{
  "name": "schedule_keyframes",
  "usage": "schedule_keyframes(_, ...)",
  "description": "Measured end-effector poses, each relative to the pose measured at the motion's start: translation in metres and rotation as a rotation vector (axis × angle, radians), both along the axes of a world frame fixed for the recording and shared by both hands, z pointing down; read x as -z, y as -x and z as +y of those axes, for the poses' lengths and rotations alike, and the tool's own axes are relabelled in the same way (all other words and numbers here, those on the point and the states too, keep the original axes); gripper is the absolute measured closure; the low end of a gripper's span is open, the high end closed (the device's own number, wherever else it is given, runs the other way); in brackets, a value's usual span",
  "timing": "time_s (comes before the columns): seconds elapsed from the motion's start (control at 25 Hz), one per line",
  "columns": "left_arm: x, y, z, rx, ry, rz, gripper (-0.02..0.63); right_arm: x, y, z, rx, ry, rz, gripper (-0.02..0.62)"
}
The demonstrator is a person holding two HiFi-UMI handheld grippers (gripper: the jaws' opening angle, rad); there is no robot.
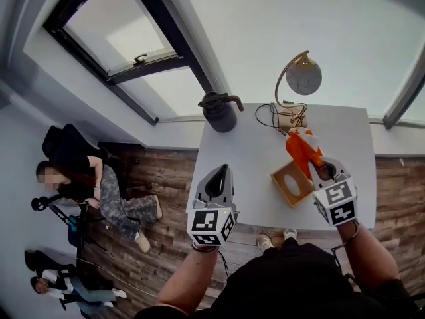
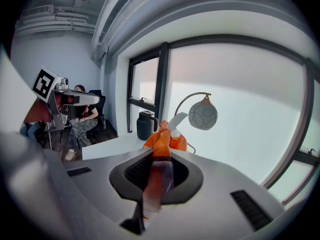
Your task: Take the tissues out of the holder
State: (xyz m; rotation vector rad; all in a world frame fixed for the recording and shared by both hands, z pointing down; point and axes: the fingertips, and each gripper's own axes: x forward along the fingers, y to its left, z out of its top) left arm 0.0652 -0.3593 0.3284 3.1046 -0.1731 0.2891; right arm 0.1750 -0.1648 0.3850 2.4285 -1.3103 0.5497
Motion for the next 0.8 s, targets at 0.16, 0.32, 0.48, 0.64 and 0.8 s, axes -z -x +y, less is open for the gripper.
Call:
schedule_keyframes(0.16,0.011,-0.004,-0.004,0.015,0.012,0.02,0.601,0.013,-0.003,-0.001,-0.002,-0.023,0.014,0.572)
schedule_keyframes(0.32,0.027,-0.011,-0.006,0.013,-0.002,0.044,0.601,0.025,-0.007,0.0,-0.005,-0.039,0.028,0.572)
schedule_keyframes(0.48,0.042,-0.019,-0.021,0.037,-0.011,0.07,0.601,0.037,-0.017,0.0,-0.009,-0.054,0.044,0.572)
schedule_keyframes(0.64,0.058,-0.025,-0.026,0.041,-0.033,0.094,0.601,0.059,-0.027,0.0,-0.014,-0.08,0.078,0.572)
schedule_keyframes(0.8,0.068,-0.029,-0.023,0.032,-0.055,0.111,0.601,0.075,-0.04,0.001,-0.033,-0.112,0.094,0.572)
